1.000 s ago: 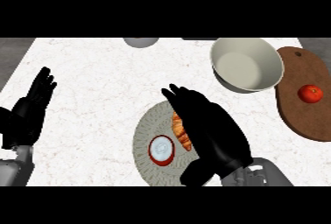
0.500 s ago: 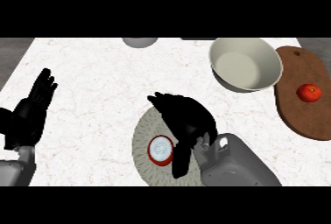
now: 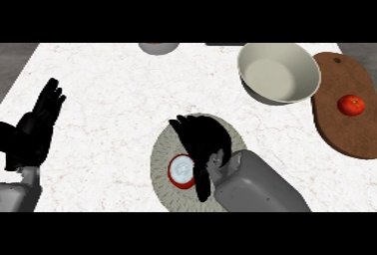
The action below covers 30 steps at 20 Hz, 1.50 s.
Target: Pick the can from the placemat and place it in the bowl
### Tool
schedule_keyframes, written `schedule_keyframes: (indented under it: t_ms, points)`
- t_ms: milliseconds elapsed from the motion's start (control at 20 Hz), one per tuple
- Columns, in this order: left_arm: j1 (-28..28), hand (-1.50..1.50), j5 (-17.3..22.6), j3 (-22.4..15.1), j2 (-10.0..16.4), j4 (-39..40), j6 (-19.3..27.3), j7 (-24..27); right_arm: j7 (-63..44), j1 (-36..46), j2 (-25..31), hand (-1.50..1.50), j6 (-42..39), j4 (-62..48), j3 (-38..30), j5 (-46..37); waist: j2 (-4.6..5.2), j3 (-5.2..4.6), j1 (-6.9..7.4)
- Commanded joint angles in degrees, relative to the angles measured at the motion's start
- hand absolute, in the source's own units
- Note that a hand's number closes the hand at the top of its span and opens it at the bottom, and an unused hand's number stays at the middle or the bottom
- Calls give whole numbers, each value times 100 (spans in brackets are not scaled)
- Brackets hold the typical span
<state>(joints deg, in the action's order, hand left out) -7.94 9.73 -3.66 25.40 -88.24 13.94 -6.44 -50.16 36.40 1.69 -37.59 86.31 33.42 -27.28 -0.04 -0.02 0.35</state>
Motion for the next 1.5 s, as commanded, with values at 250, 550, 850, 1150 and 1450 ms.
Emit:
schedule_keyframes:
  t_ms: [250, 550, 850, 1150, 1450]
  points:
    - [-398, 0, -193, 238, -185, 341, -206, -72, 257, -242, -164, -150, 697, -210, 727, -1258, 5, 2, -31]
    - [128, 0, -328, 346, -345, -100, -269, -50, -139, -165, -168, -150, 905, -714, 933, -543, 2, 1, 24]
    - [-364, 0, -561, 376, -473, -15, -349, -451, 62, -712, -167, -150, 1240, -624, 1309, -974, 5, 3, -12]
    - [-5, 0, -508, 676, -557, 9, -623, -66, 1095, -483, -112, -150, 1162, -1460, 512, -1524, 10, 2, -5]
    - [-97, 0, -732, 650, -722, -214, -664, -264, 938, -486, -169, -150, 1659, -1817, 957, -1154, 6, 3, 5]
